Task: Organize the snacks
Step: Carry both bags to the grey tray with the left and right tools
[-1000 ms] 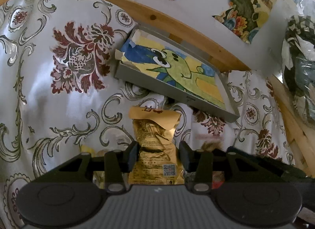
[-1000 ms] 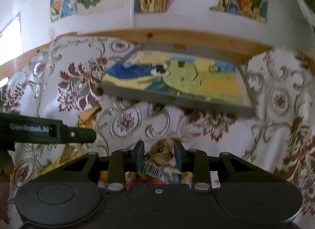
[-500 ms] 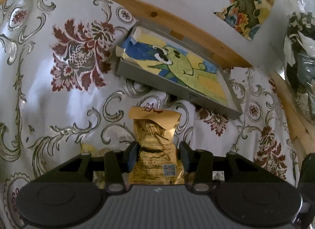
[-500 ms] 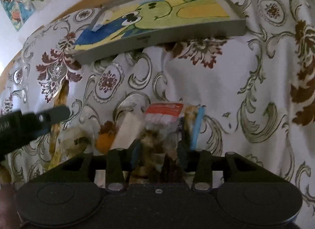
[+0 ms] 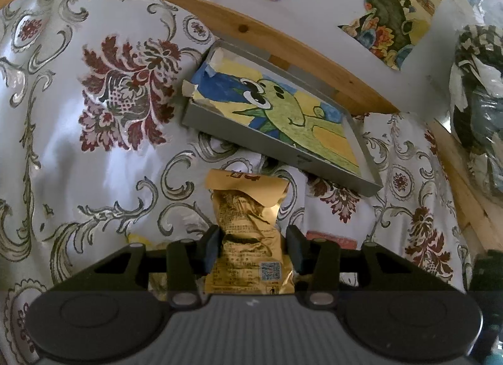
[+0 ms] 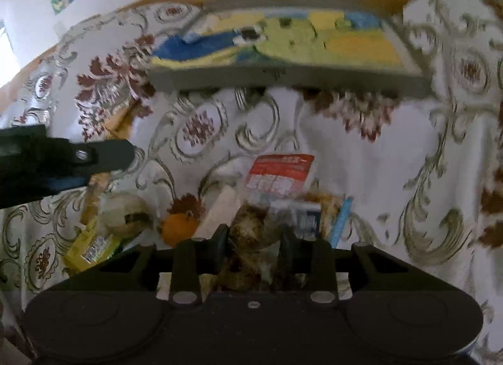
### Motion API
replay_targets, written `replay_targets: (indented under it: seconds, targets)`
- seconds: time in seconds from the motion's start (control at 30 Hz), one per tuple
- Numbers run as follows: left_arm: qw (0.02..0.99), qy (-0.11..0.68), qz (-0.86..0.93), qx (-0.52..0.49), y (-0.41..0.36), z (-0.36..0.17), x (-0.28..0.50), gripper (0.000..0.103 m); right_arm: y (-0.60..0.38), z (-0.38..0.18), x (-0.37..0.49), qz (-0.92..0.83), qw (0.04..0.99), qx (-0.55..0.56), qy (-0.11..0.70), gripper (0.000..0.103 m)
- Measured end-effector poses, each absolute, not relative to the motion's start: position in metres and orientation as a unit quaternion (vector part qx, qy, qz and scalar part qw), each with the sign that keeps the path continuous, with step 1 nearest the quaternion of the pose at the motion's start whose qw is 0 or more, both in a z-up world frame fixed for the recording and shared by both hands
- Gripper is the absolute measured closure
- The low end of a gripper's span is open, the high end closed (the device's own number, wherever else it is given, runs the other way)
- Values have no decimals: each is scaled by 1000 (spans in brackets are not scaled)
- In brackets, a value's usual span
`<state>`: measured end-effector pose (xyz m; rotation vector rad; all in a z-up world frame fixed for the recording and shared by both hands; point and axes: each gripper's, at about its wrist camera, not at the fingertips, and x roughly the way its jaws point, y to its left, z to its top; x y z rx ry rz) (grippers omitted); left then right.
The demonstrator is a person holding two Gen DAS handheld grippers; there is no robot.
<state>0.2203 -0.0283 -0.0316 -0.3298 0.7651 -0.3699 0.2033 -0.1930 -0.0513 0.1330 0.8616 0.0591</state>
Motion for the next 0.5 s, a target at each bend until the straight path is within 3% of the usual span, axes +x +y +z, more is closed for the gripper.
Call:
replay_targets:
  seconds: [0.5]
  targets:
    - [909, 342, -179, -157, -45, 0, 264, 54, -231, 4, 229, 29, 944, 108, 310, 69]
